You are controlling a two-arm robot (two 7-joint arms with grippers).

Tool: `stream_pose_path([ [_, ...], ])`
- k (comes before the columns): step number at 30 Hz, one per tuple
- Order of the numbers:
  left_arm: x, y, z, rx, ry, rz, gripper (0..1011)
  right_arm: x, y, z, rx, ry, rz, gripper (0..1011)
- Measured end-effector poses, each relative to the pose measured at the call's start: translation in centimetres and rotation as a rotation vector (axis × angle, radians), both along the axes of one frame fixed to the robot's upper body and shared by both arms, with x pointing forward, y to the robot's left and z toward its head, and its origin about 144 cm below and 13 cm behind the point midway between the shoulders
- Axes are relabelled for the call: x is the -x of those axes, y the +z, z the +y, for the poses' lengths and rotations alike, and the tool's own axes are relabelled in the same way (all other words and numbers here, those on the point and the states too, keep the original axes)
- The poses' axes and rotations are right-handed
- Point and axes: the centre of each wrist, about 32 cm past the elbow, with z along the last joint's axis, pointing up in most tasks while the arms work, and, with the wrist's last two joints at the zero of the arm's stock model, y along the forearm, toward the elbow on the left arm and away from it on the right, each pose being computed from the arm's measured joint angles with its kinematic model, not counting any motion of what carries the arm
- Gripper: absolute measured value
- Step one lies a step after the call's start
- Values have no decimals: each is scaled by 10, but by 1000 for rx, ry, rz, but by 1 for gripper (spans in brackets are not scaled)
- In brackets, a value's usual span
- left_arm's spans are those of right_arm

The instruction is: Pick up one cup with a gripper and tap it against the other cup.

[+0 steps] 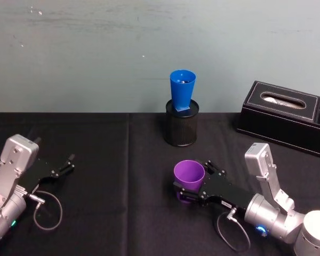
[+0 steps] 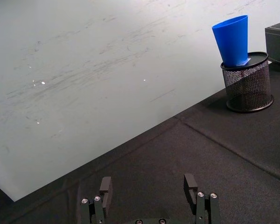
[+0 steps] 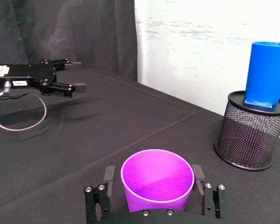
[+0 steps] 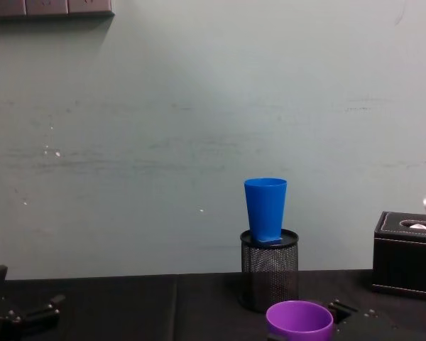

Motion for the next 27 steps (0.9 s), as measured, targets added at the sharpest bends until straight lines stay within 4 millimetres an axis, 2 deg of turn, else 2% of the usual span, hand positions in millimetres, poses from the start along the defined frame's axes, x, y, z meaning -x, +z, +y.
stream_pose_path([
  [14,0,0,0,0,0,0,1004,-1,0,1,1,-4,0,982],
  [22,0,0,0,0,0,0,1005,-1,0,1,1,-3,0,809],
  [27,0,0,0,0,0,0,1005,-1,0,1,1,-3,0,783],
])
